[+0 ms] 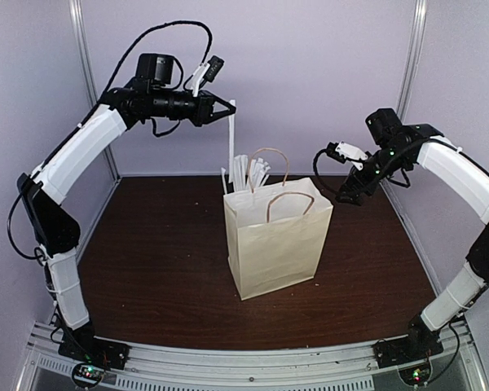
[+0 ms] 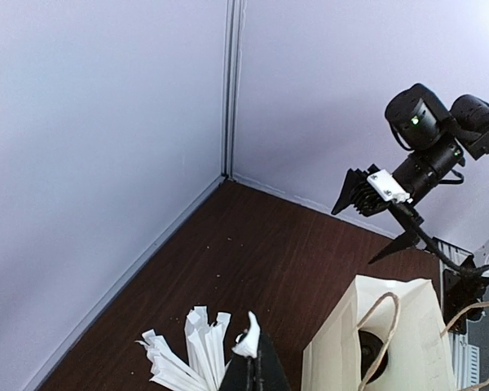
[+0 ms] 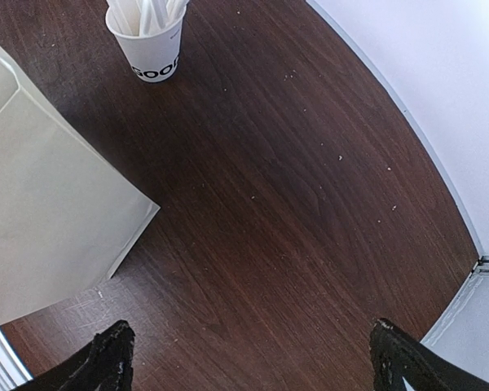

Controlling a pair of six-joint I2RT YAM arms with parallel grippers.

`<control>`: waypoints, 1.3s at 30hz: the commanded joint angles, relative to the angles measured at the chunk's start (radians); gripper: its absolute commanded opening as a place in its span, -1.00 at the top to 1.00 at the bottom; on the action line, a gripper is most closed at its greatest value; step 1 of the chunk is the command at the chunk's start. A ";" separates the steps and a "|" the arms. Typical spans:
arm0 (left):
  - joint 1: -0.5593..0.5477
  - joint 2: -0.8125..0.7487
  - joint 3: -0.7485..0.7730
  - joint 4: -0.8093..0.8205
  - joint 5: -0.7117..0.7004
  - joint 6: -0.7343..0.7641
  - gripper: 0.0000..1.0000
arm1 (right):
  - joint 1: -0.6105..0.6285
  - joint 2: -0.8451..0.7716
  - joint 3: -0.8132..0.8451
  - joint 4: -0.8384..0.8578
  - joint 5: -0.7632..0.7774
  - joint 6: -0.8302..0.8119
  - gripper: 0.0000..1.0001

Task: Pack the takeout coffee

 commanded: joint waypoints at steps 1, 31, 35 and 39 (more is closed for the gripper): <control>0.006 -0.083 -0.010 0.053 -0.008 0.009 1.00 | -0.011 -0.034 -0.020 0.020 -0.012 0.009 -1.00; -0.162 -0.402 -0.549 0.352 0.047 -0.324 1.00 | -0.023 -0.205 -0.051 -0.004 0.036 -0.002 -1.00; -0.164 -0.365 -0.528 0.231 0.010 -0.318 0.06 | -0.023 -0.230 -0.055 -0.019 0.049 -0.010 -1.00; -0.165 -0.399 -0.508 0.180 -0.022 -0.280 -0.96 | -0.031 -0.252 -0.068 0.037 0.132 0.067 -1.00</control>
